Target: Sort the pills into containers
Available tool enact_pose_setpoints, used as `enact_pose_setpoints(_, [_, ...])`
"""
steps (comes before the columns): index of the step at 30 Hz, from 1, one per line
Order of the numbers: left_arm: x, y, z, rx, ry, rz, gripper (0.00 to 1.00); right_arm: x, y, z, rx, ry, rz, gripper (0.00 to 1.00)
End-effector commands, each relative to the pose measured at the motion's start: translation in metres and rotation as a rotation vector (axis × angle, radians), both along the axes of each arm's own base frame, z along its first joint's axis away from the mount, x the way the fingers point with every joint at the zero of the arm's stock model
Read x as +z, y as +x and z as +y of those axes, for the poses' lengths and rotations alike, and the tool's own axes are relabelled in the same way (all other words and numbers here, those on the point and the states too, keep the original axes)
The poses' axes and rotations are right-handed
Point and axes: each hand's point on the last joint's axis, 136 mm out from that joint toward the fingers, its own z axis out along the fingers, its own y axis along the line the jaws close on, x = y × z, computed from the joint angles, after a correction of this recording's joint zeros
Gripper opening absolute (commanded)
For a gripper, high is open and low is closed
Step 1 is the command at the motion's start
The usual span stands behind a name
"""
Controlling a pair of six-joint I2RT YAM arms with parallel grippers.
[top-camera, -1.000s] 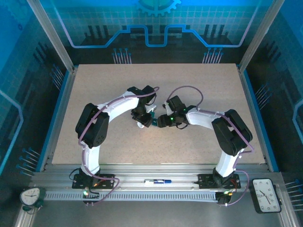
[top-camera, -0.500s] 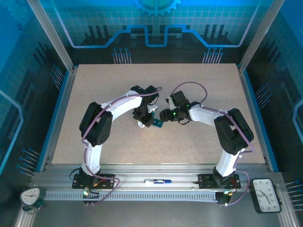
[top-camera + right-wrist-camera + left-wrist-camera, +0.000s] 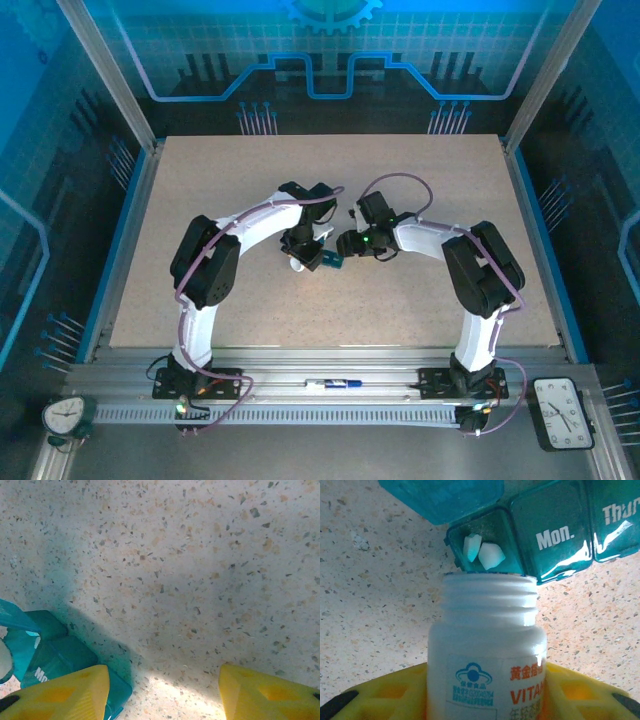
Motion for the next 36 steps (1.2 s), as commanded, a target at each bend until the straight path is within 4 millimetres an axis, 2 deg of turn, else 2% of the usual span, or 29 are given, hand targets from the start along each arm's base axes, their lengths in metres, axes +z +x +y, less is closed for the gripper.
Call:
enact_pose_setpoints(1, [0.003, -0.001, 0.001, -0.021, 0.029, 0.009, 0.0, -0.004, -0.003, 0.002, 0.009, 0.012, 0.031, 0.6])
enact_pose_setpoints(13, [0.006, 0.003, 0.001, -0.024, 0.032, -0.004, 0.0, -0.012, -0.029, 0.011, 0.054, 0.026, 0.064, 0.59])
enact_pose_setpoints(23, [0.01, 0.0, 0.004, -0.023, 0.042, -0.001, 0.0, -0.005, -0.046, 0.021, 0.075, 0.056, 0.066, 0.59])
enact_pose_setpoints(31, [0.014, -0.01, 0.008, -0.011, 0.032, 0.0, 0.0, -0.005, -0.042, 0.017, 0.055, 0.036, 0.052, 0.6])
enact_pose_setpoints(36, [0.013, -0.018, 0.01, 0.0, 0.023, 0.01, 0.0, 0.006, -0.033, 0.013, 0.035, 0.044, 0.027, 0.61])
